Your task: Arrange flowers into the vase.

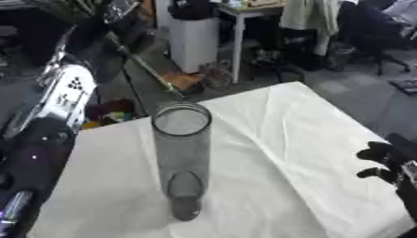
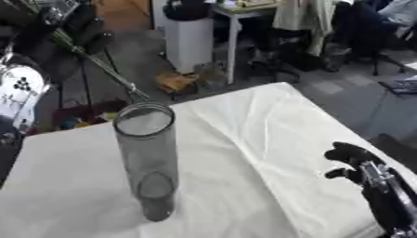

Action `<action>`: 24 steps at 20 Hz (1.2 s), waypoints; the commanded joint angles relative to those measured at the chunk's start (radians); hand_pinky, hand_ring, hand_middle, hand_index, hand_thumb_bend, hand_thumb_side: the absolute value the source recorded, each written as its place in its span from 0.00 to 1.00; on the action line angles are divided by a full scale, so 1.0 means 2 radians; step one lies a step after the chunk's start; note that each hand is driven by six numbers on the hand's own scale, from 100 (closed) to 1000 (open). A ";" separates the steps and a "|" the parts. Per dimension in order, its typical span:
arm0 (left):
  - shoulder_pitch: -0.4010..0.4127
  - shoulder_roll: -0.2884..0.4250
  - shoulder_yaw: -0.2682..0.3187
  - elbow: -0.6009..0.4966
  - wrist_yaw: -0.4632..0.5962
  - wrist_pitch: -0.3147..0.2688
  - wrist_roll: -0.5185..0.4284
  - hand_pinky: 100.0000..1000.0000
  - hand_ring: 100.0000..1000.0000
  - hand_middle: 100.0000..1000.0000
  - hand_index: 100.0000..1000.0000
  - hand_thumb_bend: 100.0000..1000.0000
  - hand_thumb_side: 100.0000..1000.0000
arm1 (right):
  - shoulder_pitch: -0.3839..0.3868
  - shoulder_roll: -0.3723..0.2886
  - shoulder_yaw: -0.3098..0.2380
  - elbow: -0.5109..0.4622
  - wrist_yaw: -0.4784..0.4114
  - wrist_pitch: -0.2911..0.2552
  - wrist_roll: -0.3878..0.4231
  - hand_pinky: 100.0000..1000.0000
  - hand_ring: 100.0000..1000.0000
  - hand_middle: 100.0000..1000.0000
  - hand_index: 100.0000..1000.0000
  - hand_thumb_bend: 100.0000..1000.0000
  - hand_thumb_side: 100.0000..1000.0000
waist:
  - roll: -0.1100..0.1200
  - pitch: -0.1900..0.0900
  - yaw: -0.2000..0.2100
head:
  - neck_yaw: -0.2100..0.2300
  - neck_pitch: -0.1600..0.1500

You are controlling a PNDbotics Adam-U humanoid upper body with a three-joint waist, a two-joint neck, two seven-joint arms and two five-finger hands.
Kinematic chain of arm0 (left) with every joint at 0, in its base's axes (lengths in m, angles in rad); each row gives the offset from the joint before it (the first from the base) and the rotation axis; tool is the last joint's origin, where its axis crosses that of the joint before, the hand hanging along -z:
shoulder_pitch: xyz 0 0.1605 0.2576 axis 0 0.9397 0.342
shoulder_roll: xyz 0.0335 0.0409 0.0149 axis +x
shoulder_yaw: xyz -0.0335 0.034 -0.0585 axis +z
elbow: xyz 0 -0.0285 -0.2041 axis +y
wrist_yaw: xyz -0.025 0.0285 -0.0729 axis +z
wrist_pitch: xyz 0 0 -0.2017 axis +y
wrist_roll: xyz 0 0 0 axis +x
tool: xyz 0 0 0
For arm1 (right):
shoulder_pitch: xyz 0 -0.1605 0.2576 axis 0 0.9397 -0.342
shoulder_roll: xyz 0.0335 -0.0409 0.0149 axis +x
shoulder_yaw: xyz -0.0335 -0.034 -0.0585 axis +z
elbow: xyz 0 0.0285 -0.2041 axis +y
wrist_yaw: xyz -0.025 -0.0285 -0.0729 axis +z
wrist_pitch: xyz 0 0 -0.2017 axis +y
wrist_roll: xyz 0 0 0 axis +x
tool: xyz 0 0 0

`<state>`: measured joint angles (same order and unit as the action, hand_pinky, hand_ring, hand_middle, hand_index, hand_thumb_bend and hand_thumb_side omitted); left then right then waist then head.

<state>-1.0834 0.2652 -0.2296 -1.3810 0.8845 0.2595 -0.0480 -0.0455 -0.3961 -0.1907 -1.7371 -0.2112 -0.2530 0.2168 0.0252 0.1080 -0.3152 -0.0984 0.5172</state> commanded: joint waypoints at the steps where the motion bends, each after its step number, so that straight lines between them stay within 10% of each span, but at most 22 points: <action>1: -0.016 0.007 -0.005 0.003 -0.007 0.007 -0.011 0.00 0.00 0.00 0.00 0.62 0.00 | -0.008 -0.014 -0.002 -0.005 -0.003 -0.001 0.001 0.57 0.79 0.68 0.83 0.00 0.88 | -0.002 -0.007 -0.002 | 0.004 -0.003; 24: -0.009 -0.024 -0.034 0.055 -0.083 0.021 -0.053 0.00 0.00 0.00 0.00 0.64 0.00 | -0.012 -0.010 0.001 -0.002 -0.004 -0.002 0.007 0.57 0.79 0.67 0.83 0.00 0.88 | -0.003 0.002 -0.015 | 0.006 -0.011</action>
<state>-1.0820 0.2106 -0.2992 -1.2634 0.7279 0.3036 -0.1480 -0.0585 -0.3962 -0.1845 -1.7362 -0.2140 -0.2547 0.2280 0.0253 0.1231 -0.3435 -0.0851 0.5069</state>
